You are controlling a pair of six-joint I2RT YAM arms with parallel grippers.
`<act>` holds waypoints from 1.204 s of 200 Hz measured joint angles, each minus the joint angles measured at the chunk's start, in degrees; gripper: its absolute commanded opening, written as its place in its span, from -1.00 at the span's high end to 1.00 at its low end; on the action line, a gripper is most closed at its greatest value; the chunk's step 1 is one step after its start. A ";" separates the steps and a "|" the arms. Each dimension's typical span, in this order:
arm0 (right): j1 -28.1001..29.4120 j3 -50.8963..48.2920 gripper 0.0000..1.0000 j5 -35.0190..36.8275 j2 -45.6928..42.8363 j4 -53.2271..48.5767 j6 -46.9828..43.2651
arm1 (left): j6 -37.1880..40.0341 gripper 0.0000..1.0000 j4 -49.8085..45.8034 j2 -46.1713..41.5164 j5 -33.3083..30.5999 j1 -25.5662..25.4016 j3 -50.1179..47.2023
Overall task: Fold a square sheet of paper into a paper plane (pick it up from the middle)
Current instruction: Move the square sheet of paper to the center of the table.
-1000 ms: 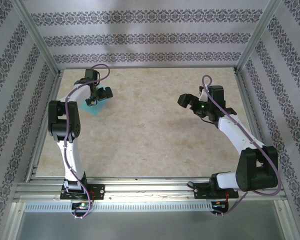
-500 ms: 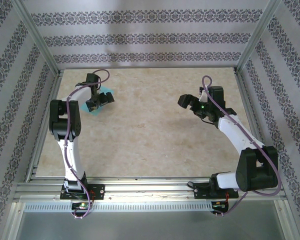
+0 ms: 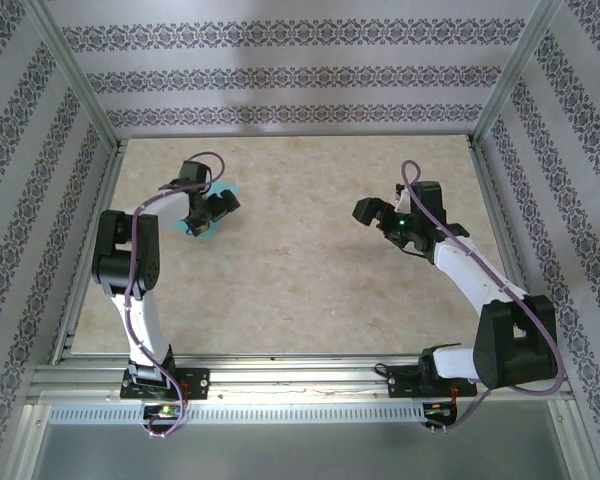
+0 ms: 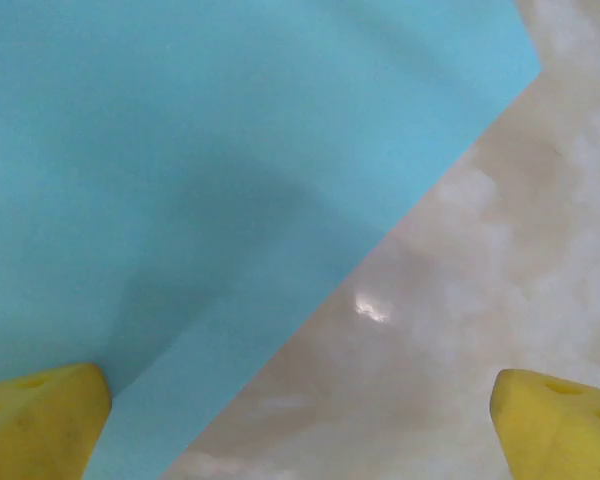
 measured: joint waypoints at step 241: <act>19.80 -2.19 -0.96 4.52 3.89 4.35 9.25 | 1.18 -0.99 -5.11 -0.44 3.13 -9.16 7.63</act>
